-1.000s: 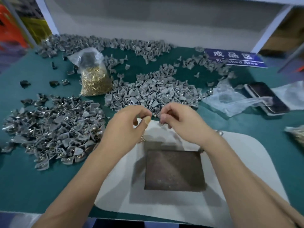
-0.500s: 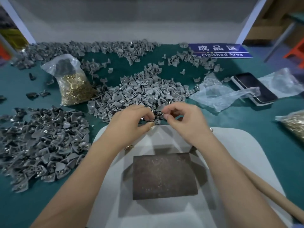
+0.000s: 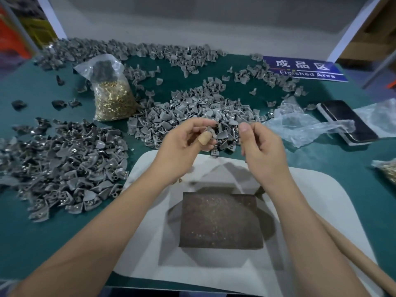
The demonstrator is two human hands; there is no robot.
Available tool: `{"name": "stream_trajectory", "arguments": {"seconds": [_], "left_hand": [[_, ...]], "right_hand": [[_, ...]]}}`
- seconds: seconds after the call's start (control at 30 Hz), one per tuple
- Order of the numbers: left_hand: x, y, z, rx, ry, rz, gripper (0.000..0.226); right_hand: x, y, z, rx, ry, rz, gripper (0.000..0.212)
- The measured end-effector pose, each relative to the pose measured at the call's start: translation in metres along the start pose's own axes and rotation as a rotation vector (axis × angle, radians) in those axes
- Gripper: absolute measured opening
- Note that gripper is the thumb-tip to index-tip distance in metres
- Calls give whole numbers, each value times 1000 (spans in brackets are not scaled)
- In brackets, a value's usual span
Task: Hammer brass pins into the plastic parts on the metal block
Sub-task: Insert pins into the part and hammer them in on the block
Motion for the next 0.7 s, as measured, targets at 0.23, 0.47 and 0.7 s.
{"name": "stream_trajectory", "arguments": {"seconds": [0.23,0.47,0.7], "left_hand": [[-2,1,-2,-92,-25,-31,15],[-4,5,-4,-63,-10,21,18],[-4,6,-1,-126,-38,29,17]], "right_hand": [[-1,4,2,63,-1,62,12],[-5,6,7,64,-8,106,7],[-8,8,9,75,-27,117,12]]}}
Point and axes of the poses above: each hand's wrist, its own x-axis towards the middle knuckle, its own y-axis out of the palm, z = x × y, the point moved 5 cm from there along x, towards the middle knuckle, and after that the axes turned 6 degrees about y, right-handed, at the moved point
